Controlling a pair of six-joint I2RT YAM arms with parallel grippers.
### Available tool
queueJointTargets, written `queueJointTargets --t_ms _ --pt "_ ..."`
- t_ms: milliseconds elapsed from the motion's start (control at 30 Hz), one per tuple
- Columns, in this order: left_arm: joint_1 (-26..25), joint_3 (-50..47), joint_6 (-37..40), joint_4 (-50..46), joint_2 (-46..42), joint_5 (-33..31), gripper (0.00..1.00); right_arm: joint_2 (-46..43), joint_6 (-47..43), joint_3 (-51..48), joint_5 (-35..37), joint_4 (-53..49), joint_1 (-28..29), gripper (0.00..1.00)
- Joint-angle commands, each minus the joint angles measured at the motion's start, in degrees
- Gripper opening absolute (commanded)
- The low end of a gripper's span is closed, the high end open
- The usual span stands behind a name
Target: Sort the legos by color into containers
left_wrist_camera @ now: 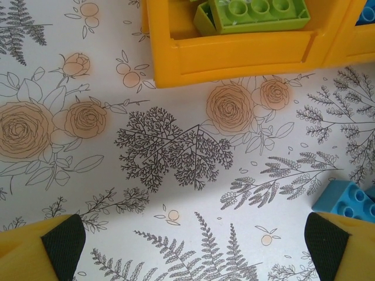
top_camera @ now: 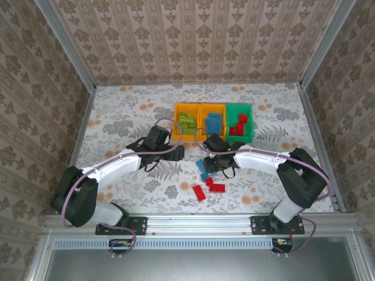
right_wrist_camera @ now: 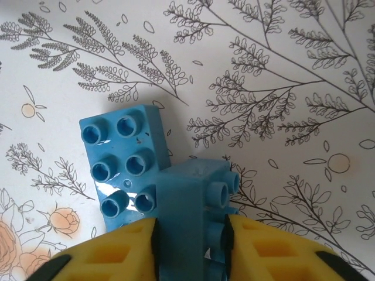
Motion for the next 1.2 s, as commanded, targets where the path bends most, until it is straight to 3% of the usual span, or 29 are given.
queueJointTargets --t_ms 0,200,633,900,1167 --pt "0.3 -0.3 -1.0 0.7 -0.4 0.5 1.0 -0.6 0.5 -2.0 3.3 -1.9 0.0 0.28" --pt "0.3 0.2 -0.9 0.9 0.2 1.1 1.0 -2.4 1.2 -2.1 6.2 -2.8 -1.0 0.22" --pt "-1.3 2.2 -0.7 1.3 3.0 1.9 1.0 -4.5 -1.0 6.9 6.0 -4.1 -5.7 0.22" --pt "-4.9 6.3 -0.7 1.0 8.1 4.8 1.0 4.6 1.1 21.0 4.9 -3.5 -13.6 0.21" --pt "-7.9 7.4 1.2 0.5 9.9 4.4 1.0 17.1 1.4 35.7 1.5 -6.4 -16.5 0.2"
